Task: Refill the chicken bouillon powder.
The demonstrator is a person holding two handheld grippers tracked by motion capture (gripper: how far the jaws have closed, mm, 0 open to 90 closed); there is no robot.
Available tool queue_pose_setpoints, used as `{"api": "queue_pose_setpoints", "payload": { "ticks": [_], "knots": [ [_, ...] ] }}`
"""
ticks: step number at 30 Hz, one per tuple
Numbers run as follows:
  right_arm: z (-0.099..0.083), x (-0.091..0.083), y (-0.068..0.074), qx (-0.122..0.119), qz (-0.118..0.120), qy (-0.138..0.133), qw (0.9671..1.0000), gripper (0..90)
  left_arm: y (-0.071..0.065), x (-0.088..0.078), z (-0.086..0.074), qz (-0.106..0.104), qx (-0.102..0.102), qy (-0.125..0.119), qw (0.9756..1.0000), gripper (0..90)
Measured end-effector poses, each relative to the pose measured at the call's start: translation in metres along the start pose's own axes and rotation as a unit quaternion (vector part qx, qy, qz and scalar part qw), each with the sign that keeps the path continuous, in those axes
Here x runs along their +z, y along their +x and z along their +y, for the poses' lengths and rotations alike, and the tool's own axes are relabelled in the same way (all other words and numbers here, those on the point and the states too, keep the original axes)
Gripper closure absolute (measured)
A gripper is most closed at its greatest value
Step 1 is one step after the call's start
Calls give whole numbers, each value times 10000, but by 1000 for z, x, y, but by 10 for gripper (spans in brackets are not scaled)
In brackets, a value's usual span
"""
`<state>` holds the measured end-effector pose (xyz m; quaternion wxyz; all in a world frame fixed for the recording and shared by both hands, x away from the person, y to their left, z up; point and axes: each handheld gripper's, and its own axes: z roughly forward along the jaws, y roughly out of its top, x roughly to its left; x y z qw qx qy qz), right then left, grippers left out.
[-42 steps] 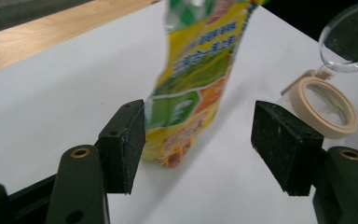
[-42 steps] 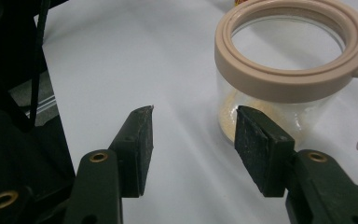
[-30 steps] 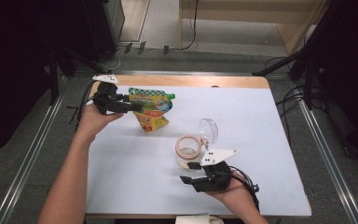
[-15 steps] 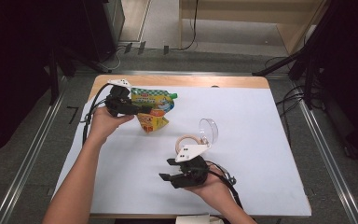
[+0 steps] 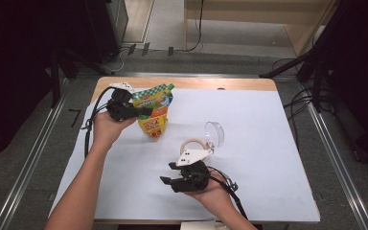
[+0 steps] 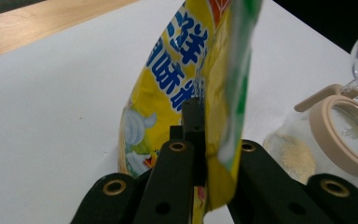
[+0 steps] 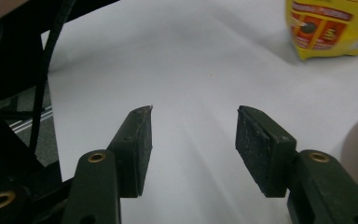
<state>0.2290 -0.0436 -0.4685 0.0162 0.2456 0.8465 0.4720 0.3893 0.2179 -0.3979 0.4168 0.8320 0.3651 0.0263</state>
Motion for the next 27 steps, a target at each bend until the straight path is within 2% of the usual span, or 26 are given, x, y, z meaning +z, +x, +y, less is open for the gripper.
{"api": "queue_pose_setpoints", "payload": {
  "ticks": [2,4,8,13,16,23,26,27],
  "knots": [
    [-1,-1,-1,-8,-31,-43,10000,477,-2,-3,1,-30,-23,19,10000,900],
    [-2,-2,0,-6,-78,-69,9999,475,-11,-13,4,-123,-49,13,9999,900],
    [-1,-5,1,59,-56,-133,9999,477,-26,-27,8,-277,29,-25,9996,900],
    [0,-7,5,-10,-50,-243,9997,490,-47,-44,13,-472,90,78,9988,900],
    [0,-6,7,-56,-98,-202,9997,501,-59,-53,14,-589,149,139,9981,900],
    [2,1,9,22,-58,-205,9998,538,-81,-73,14,-763,281,218,9965,900],
    [2,3,10,58,-125,-196,9997,544,-89,-78,13,-807,342,266,9958,900],
    [2,4,9,102,-107,-212,9997,549,-93,-79,12,-764,401,280,9959,900]
  ]
}}
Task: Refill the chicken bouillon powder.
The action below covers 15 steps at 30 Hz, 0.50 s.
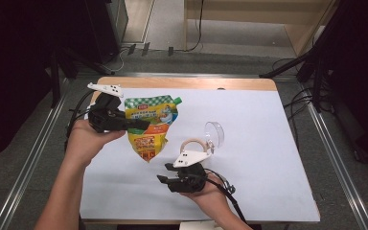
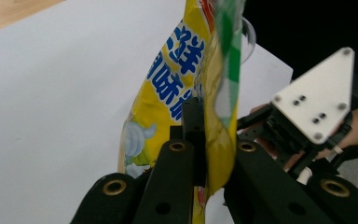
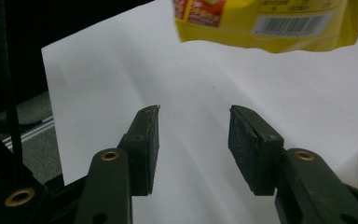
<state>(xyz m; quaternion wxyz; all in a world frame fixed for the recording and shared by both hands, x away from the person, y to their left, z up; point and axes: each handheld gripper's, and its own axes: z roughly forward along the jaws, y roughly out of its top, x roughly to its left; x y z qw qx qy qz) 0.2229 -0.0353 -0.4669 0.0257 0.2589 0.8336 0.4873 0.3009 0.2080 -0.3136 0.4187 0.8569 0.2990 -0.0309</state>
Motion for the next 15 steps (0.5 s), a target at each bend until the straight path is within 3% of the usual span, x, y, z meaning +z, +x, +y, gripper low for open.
{"api": "queue_pose_setpoints", "payload": {
  "ticks": [7,15],
  "knots": [
    [-4,5,-1,192,-128,-119,9997,657,-14,3,-9,-238,1,195,9995,900],
    [-10,17,-5,386,-221,-10,9990,720,-34,-5,-11,-482,37,180,9987,900]
  ]
}}
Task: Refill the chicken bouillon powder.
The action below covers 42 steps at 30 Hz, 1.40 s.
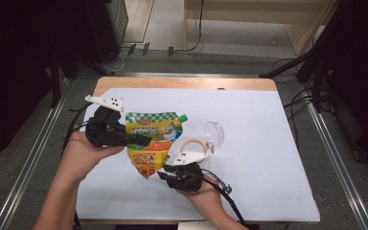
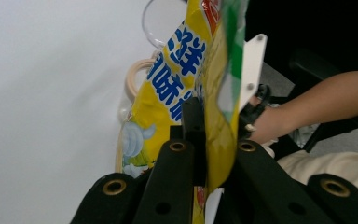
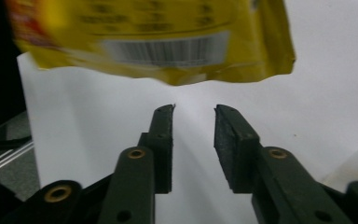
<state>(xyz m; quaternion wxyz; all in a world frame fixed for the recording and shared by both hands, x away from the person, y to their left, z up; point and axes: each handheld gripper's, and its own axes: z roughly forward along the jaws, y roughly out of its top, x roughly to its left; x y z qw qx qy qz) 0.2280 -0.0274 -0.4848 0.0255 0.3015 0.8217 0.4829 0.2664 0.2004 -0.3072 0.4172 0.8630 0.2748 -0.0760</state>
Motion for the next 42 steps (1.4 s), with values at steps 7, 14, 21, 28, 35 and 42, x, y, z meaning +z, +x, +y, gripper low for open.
{"api": "queue_pose_setpoints", "payload": {
  "ticks": [7,14,21,28,35,42],
  "knots": [
    [-1,-2,1,-39,-180,-282,9994,769,-11,-2,0,-213,-21,39,9998,900],
    [1,-3,9,-398,-94,-406,9983,696,-9,-3,-2,-237,-229,-27,9995,900],
    [-1,-5,10,-414,-70,-458,9981,691,-13,-1,0,-435,-285,56,9986,900],
    [0,-9,0,-409,-301,-593,9969,646,-19,0,3,-425,-274,116,9987,900],
    [-1,-6,14,-1135,-328,-628,9910,639,-18,5,4,-442,-357,123,9983,900],
    [-1,-4,31,-1267,-60,-452,9909,694,-14,11,5,-268,-605,-33,9978,900]
  ]
}}
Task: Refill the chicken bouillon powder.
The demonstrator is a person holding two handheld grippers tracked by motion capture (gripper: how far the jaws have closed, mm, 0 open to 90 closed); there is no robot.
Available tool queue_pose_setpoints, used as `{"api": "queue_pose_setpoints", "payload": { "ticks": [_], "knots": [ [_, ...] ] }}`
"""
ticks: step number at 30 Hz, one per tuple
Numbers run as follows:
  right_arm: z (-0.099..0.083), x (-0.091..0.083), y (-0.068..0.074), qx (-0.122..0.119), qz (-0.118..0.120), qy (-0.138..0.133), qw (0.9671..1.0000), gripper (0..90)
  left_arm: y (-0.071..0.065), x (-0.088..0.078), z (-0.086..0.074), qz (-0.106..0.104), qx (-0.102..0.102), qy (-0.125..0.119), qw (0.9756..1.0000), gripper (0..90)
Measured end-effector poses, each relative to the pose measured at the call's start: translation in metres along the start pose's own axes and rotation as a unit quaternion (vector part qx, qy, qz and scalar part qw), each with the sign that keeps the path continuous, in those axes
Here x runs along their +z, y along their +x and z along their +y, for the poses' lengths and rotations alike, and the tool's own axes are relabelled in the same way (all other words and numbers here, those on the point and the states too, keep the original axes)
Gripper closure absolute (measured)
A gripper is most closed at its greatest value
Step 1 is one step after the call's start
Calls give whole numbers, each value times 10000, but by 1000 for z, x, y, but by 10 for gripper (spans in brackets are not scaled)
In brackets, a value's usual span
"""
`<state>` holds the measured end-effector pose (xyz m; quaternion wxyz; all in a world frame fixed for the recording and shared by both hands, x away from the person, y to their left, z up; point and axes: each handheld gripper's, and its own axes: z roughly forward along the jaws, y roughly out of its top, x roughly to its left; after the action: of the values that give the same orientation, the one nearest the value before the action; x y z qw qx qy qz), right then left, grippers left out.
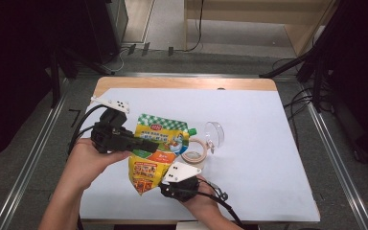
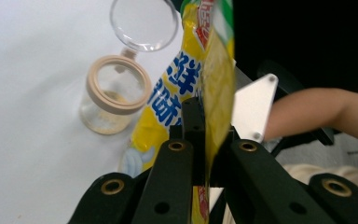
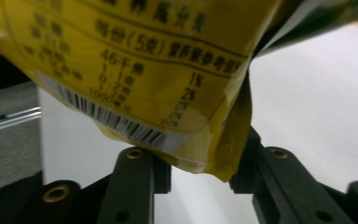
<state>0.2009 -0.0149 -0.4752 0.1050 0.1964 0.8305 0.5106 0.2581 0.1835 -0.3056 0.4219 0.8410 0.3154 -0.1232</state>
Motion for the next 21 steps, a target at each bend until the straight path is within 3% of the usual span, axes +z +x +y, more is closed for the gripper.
{"api": "queue_pose_setpoints", "payload": {
  "ticks": [3,4,7,10,21],
  "knots": [
    [2,0,1,103,53,60,9999,697,1,3,1,130,-67,-93,9998,898],
    [3,-1,1,217,177,121,9995,706,3,6,1,119,-115,-142,9998,891],
    [4,-2,6,248,278,164,9992,727,5,13,1,136,-244,-172,9995,884],
    [6,-2,12,157,341,209,9991,740,7,20,2,183,-266,-149,9994,876],
    [10,-1,21,206,568,217,9979,739,7,40,2,448,-218,-1,9988,853]
  ]
}}
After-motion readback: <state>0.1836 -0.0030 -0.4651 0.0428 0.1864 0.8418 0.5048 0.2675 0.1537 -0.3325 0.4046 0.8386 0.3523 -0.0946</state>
